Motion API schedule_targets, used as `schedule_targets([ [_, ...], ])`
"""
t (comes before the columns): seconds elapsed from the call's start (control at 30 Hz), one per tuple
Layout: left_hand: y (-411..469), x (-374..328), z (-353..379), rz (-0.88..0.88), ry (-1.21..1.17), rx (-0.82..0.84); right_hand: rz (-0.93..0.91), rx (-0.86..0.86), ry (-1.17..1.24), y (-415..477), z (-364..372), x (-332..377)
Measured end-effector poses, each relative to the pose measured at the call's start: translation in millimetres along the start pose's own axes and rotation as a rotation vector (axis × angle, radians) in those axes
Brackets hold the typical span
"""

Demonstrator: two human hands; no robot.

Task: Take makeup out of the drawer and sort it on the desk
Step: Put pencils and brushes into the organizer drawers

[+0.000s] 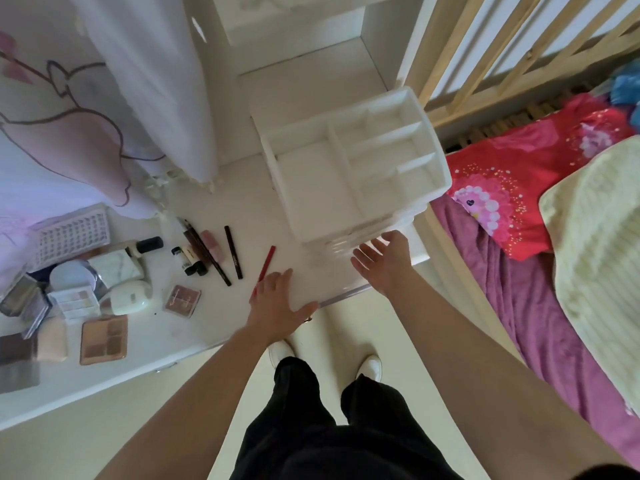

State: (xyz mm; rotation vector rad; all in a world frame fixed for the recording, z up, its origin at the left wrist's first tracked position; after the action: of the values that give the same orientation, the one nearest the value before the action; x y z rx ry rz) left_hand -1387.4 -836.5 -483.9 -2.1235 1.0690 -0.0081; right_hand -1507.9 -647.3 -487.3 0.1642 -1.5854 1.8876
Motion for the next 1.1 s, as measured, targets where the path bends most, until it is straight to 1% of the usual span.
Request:
schedule_targets([
  [0.07,-1.2,-13.2,-2.8,0.009,-0.125,0.014,-0.008,0.003,0.01,1.2,1.0,-2.5],
  [0.2,-5.5,-52.4,-41.8,0.075,-0.455,-0.102,0.018,0.036,-0.035,-0.5,2.0,-10.4],
  [0.27,-8.5,-64.1,-55.0,0.06,-0.651,-0.109,0.015,0.04,-0.044,0.8,3.6,-11.2],
  [0.33,-9.8,-68.7,-60.2,0.027,-0.745,-0.085,0.003,0.054,-0.03,1.4,7.6,-12.3],
  [0.43,-10.7,-67.8,-58.4,-0.005,-0.717,-0.063,0.009,0.09,0.021,1.9,11.7,-14.9],
  [0.57,-11.8,-68.0,-58.8,-0.049,-0.688,-0.046,0.043,0.092,-0.014,3.9,-0.4,-18.4],
  [0.73,-12.9,-69.3,-59.0,-0.063,-0.641,-0.062,0.093,0.079,-0.067,-13.0,-32.6,-36.1],
  [0.87,-13.8,-69.9,-55.5,-0.077,-0.658,-0.069,0.097,0.0,-0.168,-21.7,-80.6,-51.8],
  [0.93,-14.9,-70.2,-53.4,-0.094,-0.658,-0.064,0.107,0.002,-0.174,-26.7,-93.0,-56.4],
  [1.03,-13.9,-70.1,-50.8,-0.085,-0.683,-0.072,0.065,-0.005,-0.21,-28.9,-95.1,-49.6],
  [1.1,-16.2,-72.7,-51.2,-0.069,-0.715,-0.083,0.007,-0.071,-0.277,-26.1,-98.8,-39.5],
])
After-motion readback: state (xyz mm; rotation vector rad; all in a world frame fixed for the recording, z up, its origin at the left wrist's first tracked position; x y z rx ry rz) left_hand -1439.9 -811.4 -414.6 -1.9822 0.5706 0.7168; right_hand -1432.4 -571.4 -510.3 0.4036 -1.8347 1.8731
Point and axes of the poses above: each hand's wrist, its own y-axis towards the middle knuckle, its own z-axis out of the palm, x = y × z, the point moved 10 cm from there along y, towards the middle knuckle, and after that the axes turned 8 degrees about -z, right-handed, at the moved point
